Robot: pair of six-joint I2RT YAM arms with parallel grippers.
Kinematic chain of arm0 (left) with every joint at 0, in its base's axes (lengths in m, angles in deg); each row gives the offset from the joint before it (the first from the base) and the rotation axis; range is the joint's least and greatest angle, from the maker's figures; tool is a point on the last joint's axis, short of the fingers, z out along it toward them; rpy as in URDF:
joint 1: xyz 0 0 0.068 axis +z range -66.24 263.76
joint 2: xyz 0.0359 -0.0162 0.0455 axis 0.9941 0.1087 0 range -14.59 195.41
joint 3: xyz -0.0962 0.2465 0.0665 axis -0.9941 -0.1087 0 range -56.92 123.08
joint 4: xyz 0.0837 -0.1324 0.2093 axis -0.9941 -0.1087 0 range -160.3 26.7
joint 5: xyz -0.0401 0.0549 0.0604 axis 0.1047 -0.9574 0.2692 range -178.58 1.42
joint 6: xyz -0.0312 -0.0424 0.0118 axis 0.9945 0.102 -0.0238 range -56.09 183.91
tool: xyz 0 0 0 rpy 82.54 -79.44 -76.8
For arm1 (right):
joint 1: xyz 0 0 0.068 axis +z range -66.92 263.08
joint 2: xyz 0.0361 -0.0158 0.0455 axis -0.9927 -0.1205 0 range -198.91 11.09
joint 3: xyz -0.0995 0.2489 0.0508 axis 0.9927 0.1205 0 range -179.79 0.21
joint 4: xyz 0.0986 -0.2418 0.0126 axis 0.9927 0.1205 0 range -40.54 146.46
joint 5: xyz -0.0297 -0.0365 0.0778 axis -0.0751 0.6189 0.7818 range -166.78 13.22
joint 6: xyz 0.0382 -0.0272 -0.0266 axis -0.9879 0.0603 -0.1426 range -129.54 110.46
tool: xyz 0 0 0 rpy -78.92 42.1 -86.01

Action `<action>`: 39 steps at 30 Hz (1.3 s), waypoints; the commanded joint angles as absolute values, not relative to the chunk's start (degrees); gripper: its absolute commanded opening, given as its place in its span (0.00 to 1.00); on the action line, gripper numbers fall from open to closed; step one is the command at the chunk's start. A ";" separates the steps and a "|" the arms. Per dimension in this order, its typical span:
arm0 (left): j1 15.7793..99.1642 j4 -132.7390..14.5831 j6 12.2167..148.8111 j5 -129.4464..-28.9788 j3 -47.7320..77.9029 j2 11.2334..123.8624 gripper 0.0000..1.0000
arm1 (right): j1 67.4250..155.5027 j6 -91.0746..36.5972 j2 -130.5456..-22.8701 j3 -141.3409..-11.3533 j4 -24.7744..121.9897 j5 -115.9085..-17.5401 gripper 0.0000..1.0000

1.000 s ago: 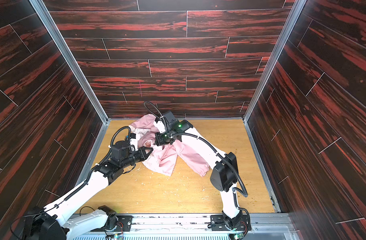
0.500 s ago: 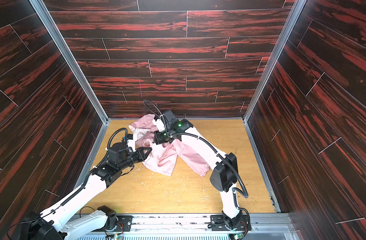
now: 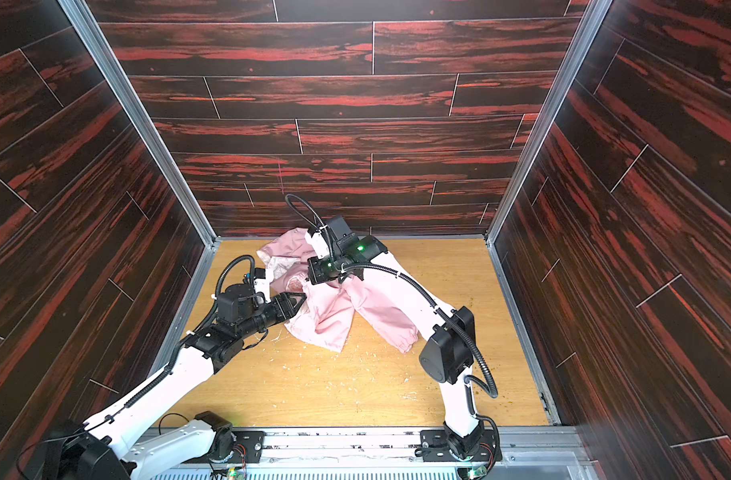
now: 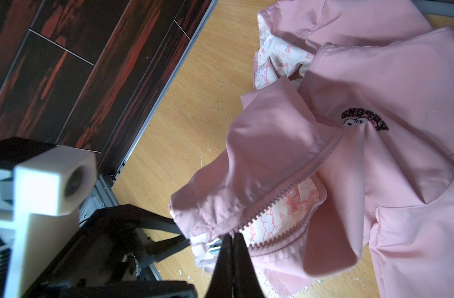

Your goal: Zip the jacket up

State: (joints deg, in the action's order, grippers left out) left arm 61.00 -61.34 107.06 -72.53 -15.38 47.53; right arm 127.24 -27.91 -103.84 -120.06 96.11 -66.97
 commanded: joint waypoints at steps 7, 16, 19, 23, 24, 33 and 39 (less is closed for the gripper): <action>61.88 -55.05 107.82 -72.46 -11.63 51.91 0.51 | 127.99 -27.35 -103.97 -121.28 97.12 -66.58 0.00; 63.11 -53.01 109.11 -71.02 -10.94 53.37 0.34 | 128.39 -27.30 -103.69 -120.95 97.09 -66.67 0.00; 63.23 -52.93 109.27 -70.46 -10.87 53.43 0.21 | 128.35 -27.37 -103.76 -120.95 97.09 -66.85 0.00; 63.37 -52.46 109.43 -69.91 -11.13 53.36 0.00 | 128.51 -27.76 -103.70 -120.41 97.02 -67.70 0.00; 63.46 -52.56 109.64 -69.96 -11.27 53.22 0.00 | 128.47 -28.23 -103.69 -120.14 97.00 -68.59 0.00; 64.32 -50.55 110.58 -72.83 -15.56 48.25 0.00 | 127.76 -31.16 -102.95 -115.82 95.94 -77.44 0.00; 64.84 -50.48 111.36 -73.65 -17.50 46.16 0.00 | 127.18 -31.21 -103.10 -116.23 95.69 -77.83 0.00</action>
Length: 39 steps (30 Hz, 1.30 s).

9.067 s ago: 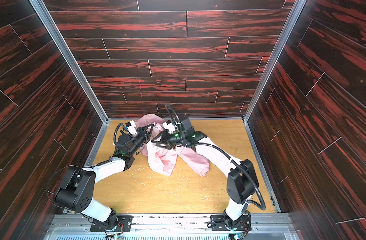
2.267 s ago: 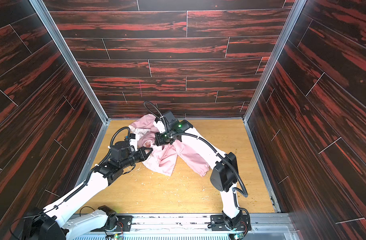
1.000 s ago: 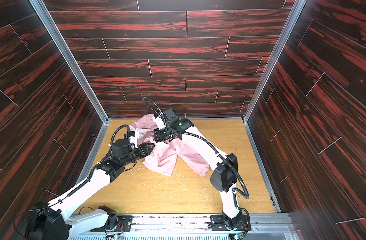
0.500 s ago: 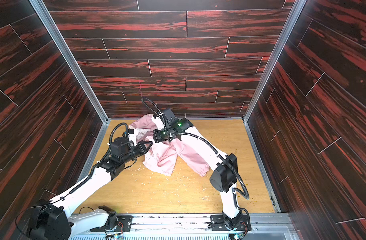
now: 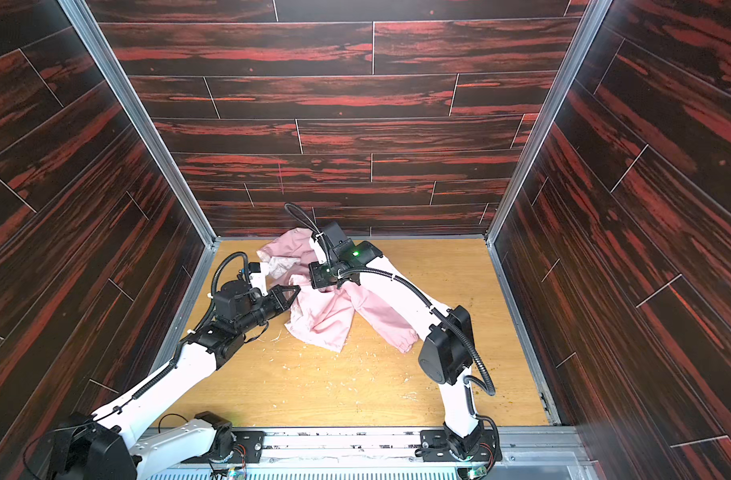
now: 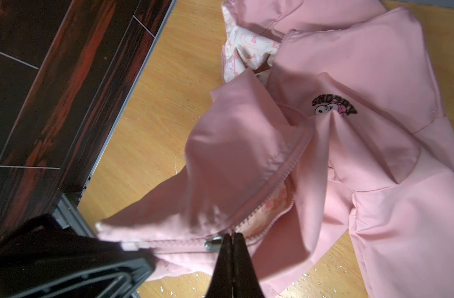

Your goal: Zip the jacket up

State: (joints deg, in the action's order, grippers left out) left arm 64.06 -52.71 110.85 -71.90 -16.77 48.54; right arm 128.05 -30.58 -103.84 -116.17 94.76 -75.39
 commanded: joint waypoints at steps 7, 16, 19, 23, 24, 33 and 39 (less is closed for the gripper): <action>65.47 -50.56 114.15 -71.45 -16.18 49.26 0.43 | 127.37 -30.46 -102.94 -117.34 94.99 -73.78 0.00; 65.47 -46.88 116.51 -66.64 -13.81 52.73 0.59 | 127.95 -30.37 -103.51 -118.68 95.24 -71.25 0.00; 65.46 -46.84 117.30 -63.74 -13.11 54.40 0.59 | 127.99 -30.37 -103.99 -119.75 95.58 -70.84 0.00; 65.41 -42.55 119.46 -62.69 -14.19 55.80 0.55 | 128.08 -30.44 -104.15 -120.05 95.78 -70.36 0.00; 65.45 -42.26 119.64 -63.23 -14.35 55.68 0.48 | 128.13 -30.47 -104.15 -120.02 95.78 -70.27 0.00; 67.21 -48.83 118.28 -68.67 -17.37 50.44 0.00 | 124.06 -31.31 -103.68 -117.91 97.27 -69.86 0.15; 68.94 -61.75 115.15 -75.99 -19.48 40.61 0.00 | 115.05 -36.10 -99.95 -107.03 96.83 -75.39 0.46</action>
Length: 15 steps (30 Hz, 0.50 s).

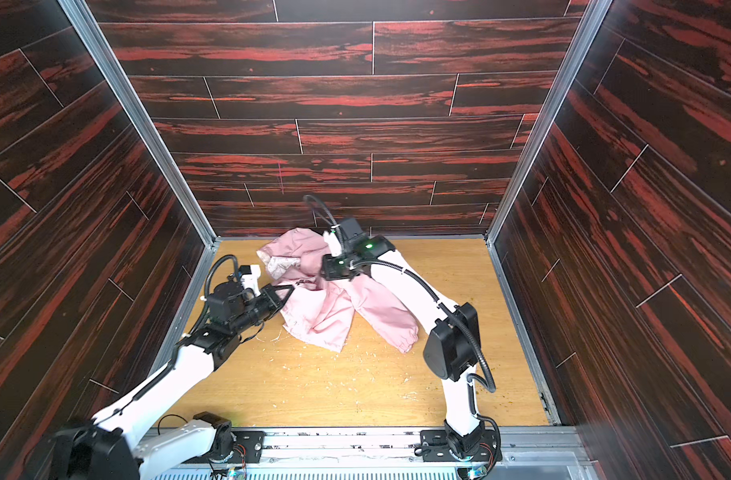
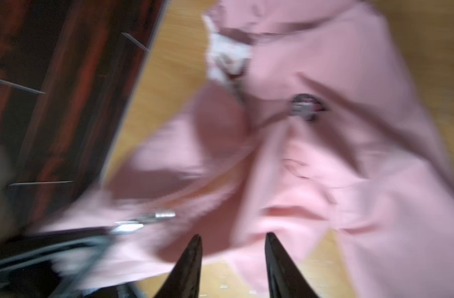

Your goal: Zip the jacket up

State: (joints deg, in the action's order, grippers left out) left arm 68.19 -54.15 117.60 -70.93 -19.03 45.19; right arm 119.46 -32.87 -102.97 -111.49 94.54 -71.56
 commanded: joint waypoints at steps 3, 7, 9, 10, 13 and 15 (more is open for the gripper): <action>69.60 -67.47 113.35 -77.88 -19.61 36.69 0.00 | 109.38 -39.88 -99.58 -99.32 95.87 -74.20 0.45; 70.03 -71.59 113.12 -78.54 -19.62 34.55 0.00 | 105.36 -41.39 -100.47 -91.27 92.08 -73.65 0.44; 70.13 -73.46 113.13 -79.94 -19.28 33.98 0.00 | 104.89 -41.80 -101.85 -89.07 90.95 -73.96 0.44; 70.11 -74.31 113.17 -80.86 -19.11 33.64 0.00 | 104.84 -42.22 -102.54 -87.98 90.21 -73.41 0.44; 70.47 -76.60 113.29 -83.31 -18.20 32.80 0.00 | 104.96 -44.02 -104.23 -84.46 86.60 -68.77 0.42; 70.75 -78.17 112.80 -84.75 -17.10 32.60 0.00 | 105.57 -46.06 -104.33 -81.90 83.77 -65.84 0.41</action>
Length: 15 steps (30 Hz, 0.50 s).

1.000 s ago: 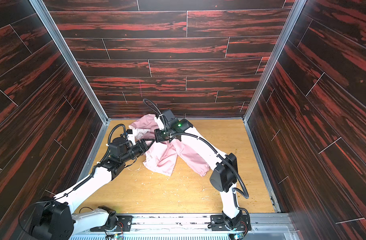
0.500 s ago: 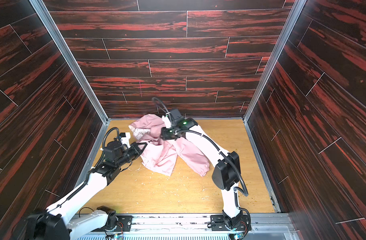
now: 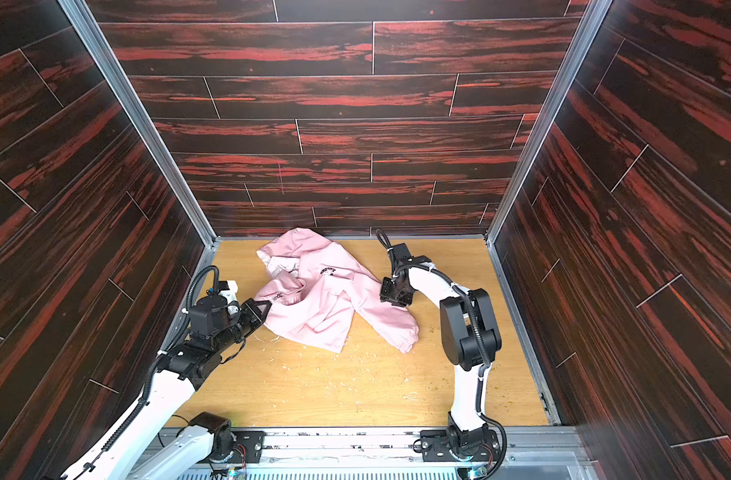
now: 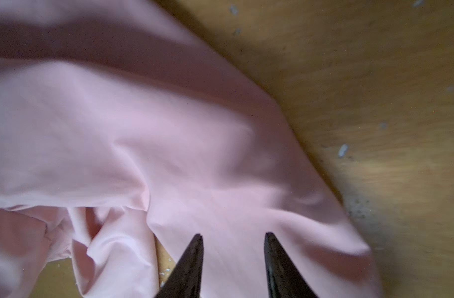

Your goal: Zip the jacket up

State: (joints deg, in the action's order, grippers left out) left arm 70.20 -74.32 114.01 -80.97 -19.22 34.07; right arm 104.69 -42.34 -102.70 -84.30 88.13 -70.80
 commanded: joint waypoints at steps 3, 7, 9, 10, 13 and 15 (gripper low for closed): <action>71.27 -79.68 111.84 -86.99 -15.60 32.26 0.00 | 108.23 -48.13 -104.19 -79.17 79.34 -61.81 0.41; 72.11 -81.12 110.36 -90.49 -13.35 32.79 0.00 | 114.22 -50.84 -106.45 -78.75 73.37 -53.91 0.40; 72.50 -82.20 109.00 -92.06 -11.78 33.58 0.00 | 118.29 -51.22 -109.15 -81.58 72.28 -51.05 0.39; 72.73 -82.88 108.15 -93.16 -10.81 34.03 0.00 | 120.57 -51.20 -110.99 -83.90 71.99 -49.31 0.39; 73.52 -85.00 106.04 -97.55 -8.26 35.26 0.00 | 126.61 -48.82 -115.96 -92.46 72.25 -43.80 0.37; 74.59 -85.66 105.03 -100.10 -6.78 36.04 0.00 | 128.86 -45.86 -116.71 -97.20 75.38 -44.93 0.37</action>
